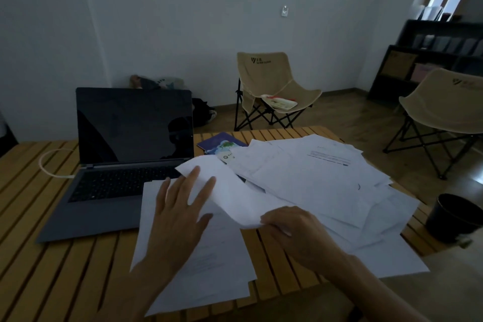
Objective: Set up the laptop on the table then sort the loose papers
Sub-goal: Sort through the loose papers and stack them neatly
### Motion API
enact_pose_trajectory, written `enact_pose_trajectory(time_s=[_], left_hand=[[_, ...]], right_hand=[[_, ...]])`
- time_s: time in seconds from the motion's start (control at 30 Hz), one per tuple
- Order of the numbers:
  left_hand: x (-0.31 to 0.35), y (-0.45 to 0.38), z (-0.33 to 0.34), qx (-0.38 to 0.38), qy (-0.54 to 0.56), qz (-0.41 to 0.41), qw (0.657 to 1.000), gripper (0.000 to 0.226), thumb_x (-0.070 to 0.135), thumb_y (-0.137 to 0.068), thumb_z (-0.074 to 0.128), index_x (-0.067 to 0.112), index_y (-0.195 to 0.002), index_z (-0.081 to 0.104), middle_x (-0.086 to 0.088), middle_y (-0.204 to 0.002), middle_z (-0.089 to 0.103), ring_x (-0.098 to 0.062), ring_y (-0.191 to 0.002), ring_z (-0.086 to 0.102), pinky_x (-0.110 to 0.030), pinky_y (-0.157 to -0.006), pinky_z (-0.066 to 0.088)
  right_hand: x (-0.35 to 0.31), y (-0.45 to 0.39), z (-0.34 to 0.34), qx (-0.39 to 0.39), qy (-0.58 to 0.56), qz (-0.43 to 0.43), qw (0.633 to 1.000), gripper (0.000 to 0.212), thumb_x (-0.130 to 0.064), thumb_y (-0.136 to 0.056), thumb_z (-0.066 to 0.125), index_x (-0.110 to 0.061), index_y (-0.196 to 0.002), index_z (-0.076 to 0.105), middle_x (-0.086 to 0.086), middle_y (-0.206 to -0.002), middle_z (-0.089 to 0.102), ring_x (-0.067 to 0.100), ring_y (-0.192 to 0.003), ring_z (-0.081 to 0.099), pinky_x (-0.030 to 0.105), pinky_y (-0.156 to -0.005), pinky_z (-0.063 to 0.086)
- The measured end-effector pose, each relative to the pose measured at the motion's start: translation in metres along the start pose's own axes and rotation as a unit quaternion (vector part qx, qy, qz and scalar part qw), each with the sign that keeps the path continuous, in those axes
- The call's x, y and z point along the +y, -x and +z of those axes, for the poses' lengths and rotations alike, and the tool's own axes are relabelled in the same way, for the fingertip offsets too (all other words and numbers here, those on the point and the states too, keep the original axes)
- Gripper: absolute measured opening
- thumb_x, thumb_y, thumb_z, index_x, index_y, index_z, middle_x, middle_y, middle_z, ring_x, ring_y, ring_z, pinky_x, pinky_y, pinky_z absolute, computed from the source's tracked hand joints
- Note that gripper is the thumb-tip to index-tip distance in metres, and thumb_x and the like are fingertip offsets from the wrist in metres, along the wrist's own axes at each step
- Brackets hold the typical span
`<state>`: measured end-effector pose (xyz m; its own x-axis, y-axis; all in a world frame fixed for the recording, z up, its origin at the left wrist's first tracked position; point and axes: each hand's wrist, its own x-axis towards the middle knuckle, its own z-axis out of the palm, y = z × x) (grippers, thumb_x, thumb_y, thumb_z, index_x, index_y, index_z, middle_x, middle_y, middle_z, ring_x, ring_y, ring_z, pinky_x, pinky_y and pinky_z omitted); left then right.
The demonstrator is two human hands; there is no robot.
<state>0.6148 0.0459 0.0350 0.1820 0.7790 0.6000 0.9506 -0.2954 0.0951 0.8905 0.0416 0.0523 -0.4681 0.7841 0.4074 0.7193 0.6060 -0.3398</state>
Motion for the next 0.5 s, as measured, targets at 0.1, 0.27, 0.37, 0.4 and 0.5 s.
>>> enact_pose_trajectory(time_s=[0.1, 0.27, 0.37, 0.4, 0.5], left_hand=[[0.007, 0.000, -0.007, 0.075, -0.025, 0.085, 0.993, 0.033, 0.037, -0.082, 0.066, 0.022, -0.111, 0.070, -0.014, -0.138, 0.054, -0.037, -0.127, 0.043, -0.056, -0.113, 0.023], [0.001, -0.020, -0.042, 0.026, 0.186, -0.134, 0.973, 0.041, 0.044, -0.100, 0.037, 0.016, -0.087, 0.064, 0.001, -0.080, 0.064, -0.016, -0.077, 0.061, -0.027, -0.069, 0.044], [-0.027, -0.028, -0.063, 0.111, 0.269, -0.281, 0.914, 0.016, 0.018, -0.100, 0.050, 0.015, -0.087, 0.059, 0.000, -0.075, 0.059, -0.018, -0.072, 0.056, -0.026, -0.059, 0.041], [-0.035, -0.028, -0.068, 0.133, 0.290, -0.322, 0.892, 0.014, 0.018, -0.099, 0.052, 0.014, -0.088, 0.059, -0.005, -0.076, 0.060, -0.022, -0.072, 0.056, -0.029, -0.060, 0.040], [-0.053, -0.021, -0.068, 0.148, 0.355, -0.415, 0.824, 0.024, 0.027, -0.097, 0.055, 0.005, -0.090, 0.062, -0.018, -0.086, 0.063, -0.032, -0.079, 0.061, -0.037, -0.065, 0.047]], right_hand=[[0.005, 0.001, -0.002, 0.032, -0.071, 0.072, 0.994, 0.015, -0.027, -0.093, 0.067, -0.030, -0.105, 0.075, -0.016, -0.106, 0.073, -0.004, -0.099, 0.065, 0.016, -0.088, 0.053], [0.018, -0.010, -0.018, 0.233, -0.230, 0.248, 0.912, 0.031, -0.037, -0.102, 0.045, -0.024, -0.119, 0.067, -0.009, -0.116, 0.070, 0.001, -0.107, 0.064, 0.029, -0.094, 0.053], [0.030, -0.010, -0.022, 0.282, -0.212, 0.326, 0.877, 0.035, -0.032, -0.105, 0.043, -0.014, -0.125, 0.064, 0.003, -0.117, 0.070, 0.015, -0.110, 0.064, 0.042, -0.098, 0.052], [0.036, -0.008, -0.021, 0.265, -0.170, 0.345, 0.884, 0.033, -0.028, -0.104, 0.047, -0.012, -0.127, 0.063, 0.005, -0.120, 0.069, 0.018, -0.112, 0.063, 0.041, -0.100, 0.051], [0.055, -0.003, -0.014, 0.165, -0.096, 0.388, 0.902, 0.039, -0.024, -0.099, 0.058, -0.012, -0.136, 0.057, 0.009, -0.138, 0.060, 0.027, -0.126, 0.055, 0.040, -0.104, 0.043]])
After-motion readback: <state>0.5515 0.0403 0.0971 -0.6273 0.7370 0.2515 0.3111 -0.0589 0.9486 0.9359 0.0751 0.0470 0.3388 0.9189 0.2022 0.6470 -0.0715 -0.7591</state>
